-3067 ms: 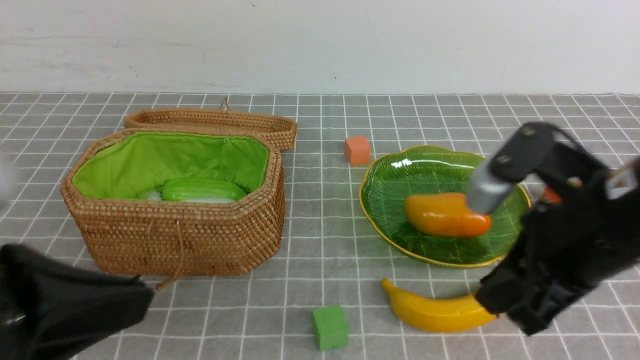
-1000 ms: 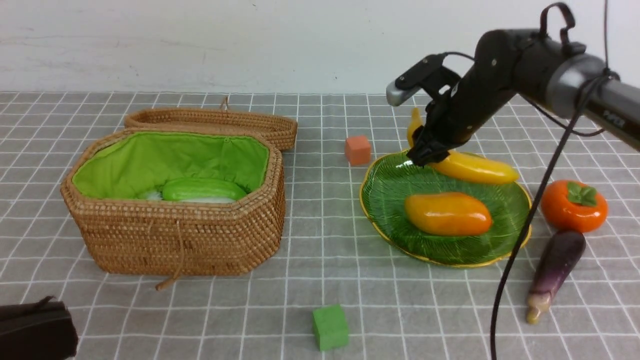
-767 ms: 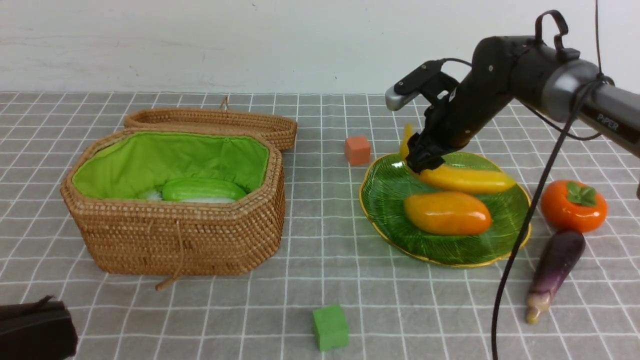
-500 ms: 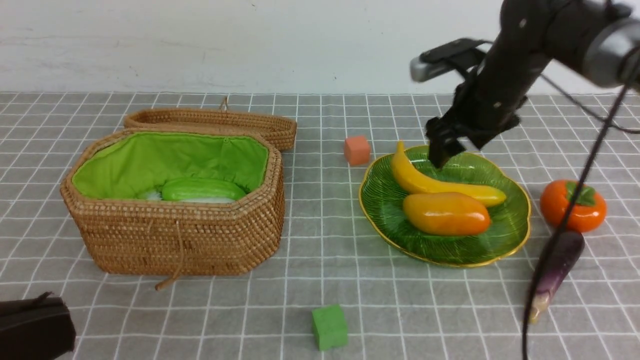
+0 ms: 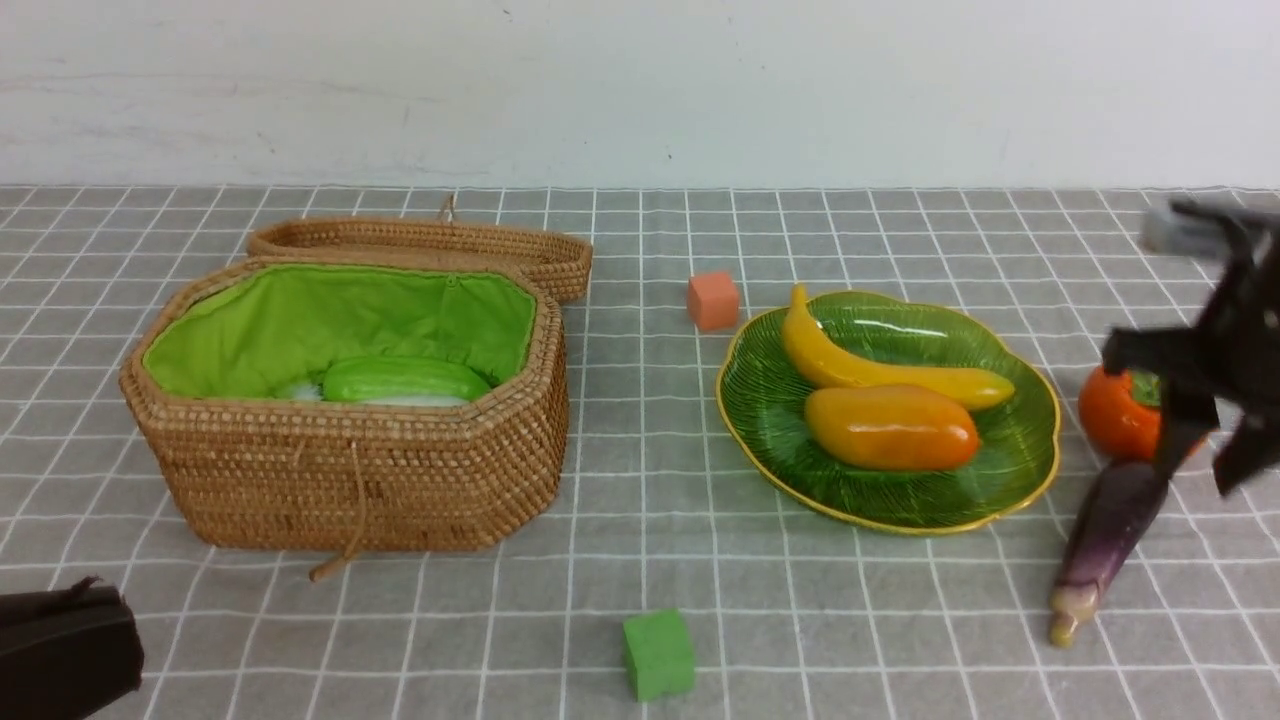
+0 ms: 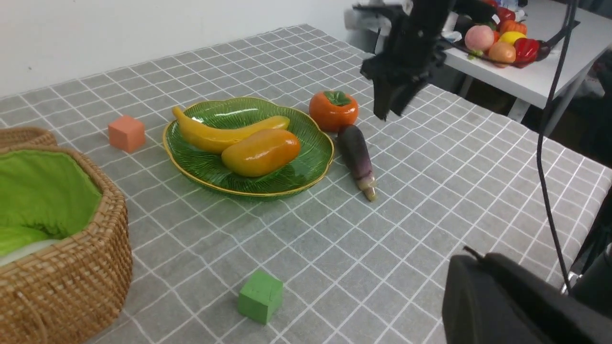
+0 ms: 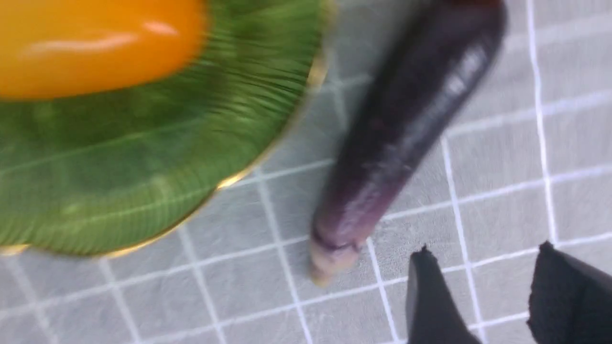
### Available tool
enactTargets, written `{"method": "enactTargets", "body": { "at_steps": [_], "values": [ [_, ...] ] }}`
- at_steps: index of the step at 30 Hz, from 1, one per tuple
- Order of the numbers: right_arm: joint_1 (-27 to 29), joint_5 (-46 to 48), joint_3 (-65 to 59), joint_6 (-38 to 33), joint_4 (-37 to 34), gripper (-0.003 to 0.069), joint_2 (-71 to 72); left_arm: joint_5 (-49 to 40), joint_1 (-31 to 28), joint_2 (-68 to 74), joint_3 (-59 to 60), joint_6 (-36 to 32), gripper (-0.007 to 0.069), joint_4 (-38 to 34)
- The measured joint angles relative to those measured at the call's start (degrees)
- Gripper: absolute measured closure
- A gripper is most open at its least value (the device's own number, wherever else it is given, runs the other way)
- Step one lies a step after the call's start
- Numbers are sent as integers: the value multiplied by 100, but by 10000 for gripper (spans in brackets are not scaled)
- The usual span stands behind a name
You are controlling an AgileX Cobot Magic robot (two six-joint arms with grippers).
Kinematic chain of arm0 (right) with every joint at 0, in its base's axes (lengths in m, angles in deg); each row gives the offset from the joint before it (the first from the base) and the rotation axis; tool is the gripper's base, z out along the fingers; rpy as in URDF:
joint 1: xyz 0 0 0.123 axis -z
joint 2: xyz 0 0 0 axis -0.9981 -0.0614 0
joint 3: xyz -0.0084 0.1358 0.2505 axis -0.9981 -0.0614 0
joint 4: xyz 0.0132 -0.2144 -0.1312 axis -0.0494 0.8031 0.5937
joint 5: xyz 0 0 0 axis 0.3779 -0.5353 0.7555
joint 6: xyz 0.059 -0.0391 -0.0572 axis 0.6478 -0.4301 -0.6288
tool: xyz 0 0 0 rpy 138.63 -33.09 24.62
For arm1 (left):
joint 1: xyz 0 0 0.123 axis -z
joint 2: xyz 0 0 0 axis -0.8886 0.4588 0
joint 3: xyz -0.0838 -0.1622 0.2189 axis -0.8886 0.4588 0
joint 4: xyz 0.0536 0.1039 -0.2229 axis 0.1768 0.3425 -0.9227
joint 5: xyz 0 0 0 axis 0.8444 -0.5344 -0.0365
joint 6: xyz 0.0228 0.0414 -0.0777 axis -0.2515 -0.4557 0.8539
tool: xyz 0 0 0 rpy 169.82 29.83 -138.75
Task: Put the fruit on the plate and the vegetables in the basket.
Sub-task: Grab an eggplant with your right arm and place it in the basket on the left.
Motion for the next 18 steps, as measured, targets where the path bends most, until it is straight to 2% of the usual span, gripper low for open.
{"method": "enactTargets", "body": {
  "at_steps": [4, 7, 12, 18],
  "values": [
    [111, -1003, -552, 132, -179, 244, -216, -6, 0, 0, 0, -51, 634, 0],
    [111, -1475, -612, 150, -240, 214, -386, -6, 0, 0, 0, -51, 632, 0],
    [111, -1935, -612, 150, -299, 202, -782, -11, 0, 0, 0, -51, 631, 0],
    [111, -1903, -573, 63, -300, 218, -1136, -43, 0, 0, 0, -51, 630, 0]
  ]
}}
